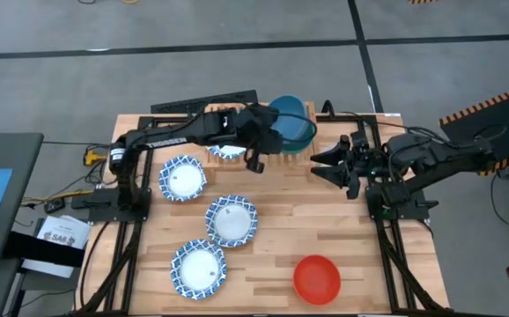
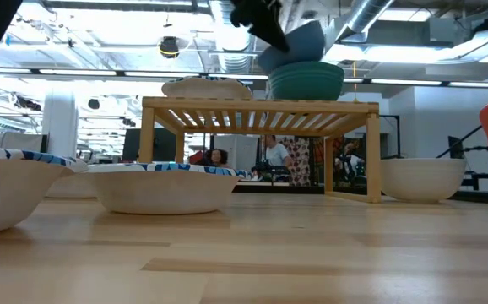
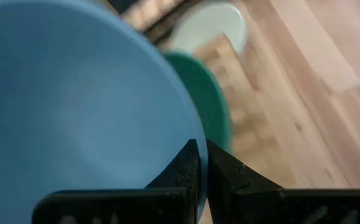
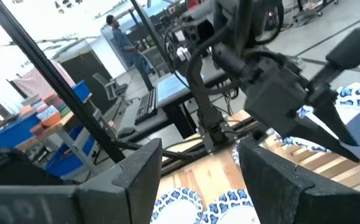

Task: Place and stack bowls onto a shelf
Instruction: Stack the blue bowl on top of the green bowl on the shelf

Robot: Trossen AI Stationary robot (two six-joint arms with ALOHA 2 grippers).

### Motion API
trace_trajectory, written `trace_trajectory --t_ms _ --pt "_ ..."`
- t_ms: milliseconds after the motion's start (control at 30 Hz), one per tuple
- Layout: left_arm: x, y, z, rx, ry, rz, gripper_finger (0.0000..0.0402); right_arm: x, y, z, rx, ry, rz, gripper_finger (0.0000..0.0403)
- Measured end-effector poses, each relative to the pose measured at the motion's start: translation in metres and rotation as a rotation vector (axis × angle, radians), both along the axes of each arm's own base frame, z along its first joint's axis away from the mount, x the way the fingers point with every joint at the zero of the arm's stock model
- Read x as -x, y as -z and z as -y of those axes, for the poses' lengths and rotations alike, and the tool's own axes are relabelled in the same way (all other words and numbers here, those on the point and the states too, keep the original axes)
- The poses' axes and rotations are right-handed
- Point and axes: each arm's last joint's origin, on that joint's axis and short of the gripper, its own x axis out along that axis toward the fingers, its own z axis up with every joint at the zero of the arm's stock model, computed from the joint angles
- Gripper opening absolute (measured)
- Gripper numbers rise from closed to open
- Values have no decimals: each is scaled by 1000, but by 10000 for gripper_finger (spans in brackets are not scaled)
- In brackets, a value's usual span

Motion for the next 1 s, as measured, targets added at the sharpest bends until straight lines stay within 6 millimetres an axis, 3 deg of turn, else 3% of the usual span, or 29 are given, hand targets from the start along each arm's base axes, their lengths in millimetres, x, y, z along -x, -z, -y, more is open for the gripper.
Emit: trace_trajectory --t_ms 267,533,1000 --pt "-11 13 2 3 37 -24 0 0 0 1 1 33 -1 240" --pt "-13 9 0 -42 57 4 7 0 0 1 3 51 -3 240" --pt "-11 8 -2 -51 22 6 144 0 0 3 3 59 -3 240"
